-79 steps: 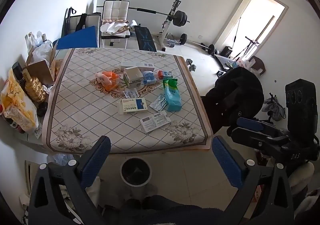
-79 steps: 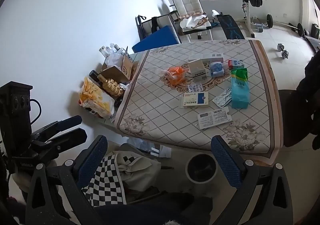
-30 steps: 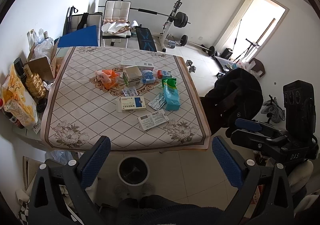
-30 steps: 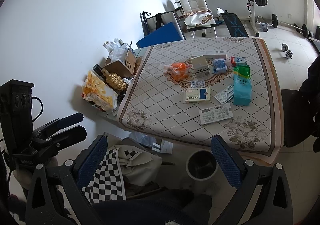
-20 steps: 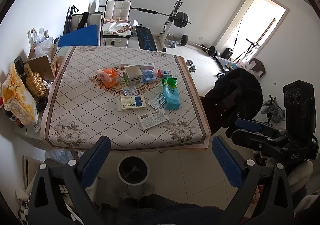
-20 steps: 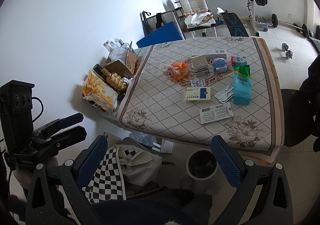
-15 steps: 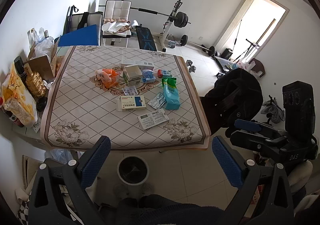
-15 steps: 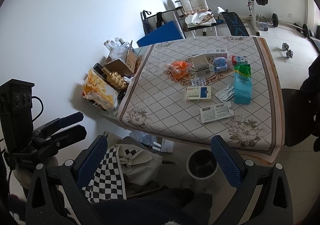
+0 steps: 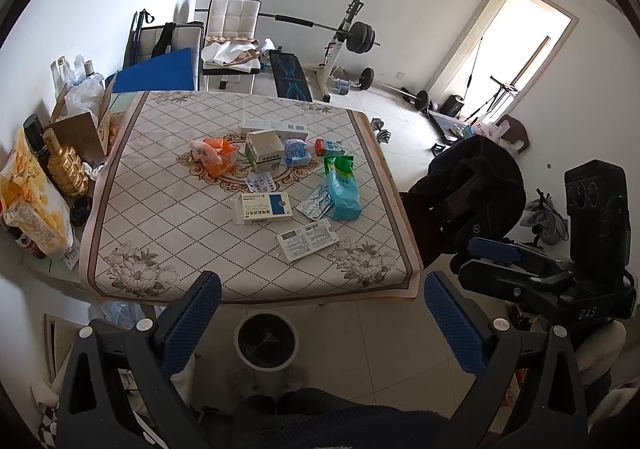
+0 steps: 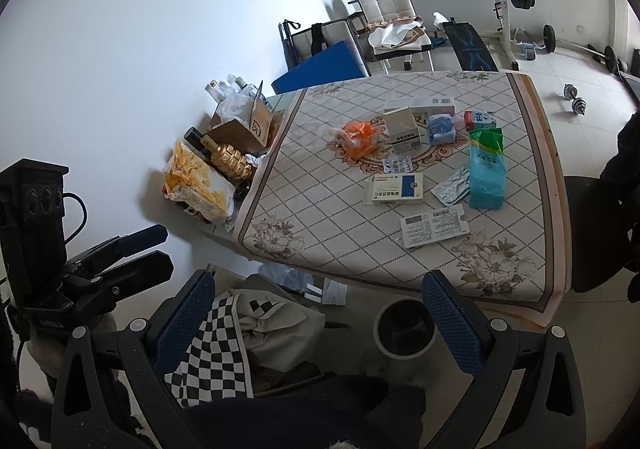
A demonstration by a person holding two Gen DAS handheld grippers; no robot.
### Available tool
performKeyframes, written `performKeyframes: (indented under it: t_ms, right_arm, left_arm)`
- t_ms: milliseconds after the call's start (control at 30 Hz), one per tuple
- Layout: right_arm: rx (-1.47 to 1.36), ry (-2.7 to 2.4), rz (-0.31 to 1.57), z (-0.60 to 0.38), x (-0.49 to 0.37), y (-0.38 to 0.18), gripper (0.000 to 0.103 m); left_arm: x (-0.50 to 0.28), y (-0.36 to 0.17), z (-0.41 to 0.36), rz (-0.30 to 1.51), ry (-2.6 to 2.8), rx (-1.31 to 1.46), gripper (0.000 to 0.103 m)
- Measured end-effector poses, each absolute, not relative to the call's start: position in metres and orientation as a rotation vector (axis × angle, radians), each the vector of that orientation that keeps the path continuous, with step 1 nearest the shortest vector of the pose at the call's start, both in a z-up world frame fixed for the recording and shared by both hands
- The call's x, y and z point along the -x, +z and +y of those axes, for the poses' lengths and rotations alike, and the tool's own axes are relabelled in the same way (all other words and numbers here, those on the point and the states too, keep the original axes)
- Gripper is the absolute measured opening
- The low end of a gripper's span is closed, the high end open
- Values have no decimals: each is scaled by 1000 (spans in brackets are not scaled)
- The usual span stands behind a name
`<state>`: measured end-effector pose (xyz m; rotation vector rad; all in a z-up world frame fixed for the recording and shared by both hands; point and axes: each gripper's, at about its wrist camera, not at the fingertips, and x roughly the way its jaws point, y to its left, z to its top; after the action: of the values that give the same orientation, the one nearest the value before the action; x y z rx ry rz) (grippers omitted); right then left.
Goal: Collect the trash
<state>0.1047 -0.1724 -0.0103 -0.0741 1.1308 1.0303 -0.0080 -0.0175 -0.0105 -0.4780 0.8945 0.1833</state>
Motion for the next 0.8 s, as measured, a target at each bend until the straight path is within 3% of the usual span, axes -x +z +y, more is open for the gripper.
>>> performKeyframes:
  t_ms: [267,633,800]
  right_arm:
    - [93,744,1180,-151,-159,-54,103]
    - [216,360,1409,-133,-336,-242,103]
    - [291,327,1522,-133,-409,-323,103]
  left_arm:
    - [-60,-74,23,1002,399,274,103]
    - [-241,-277,38,1390,200,-371,103]
    - [-292,-350,42,1555,63,-532,103]
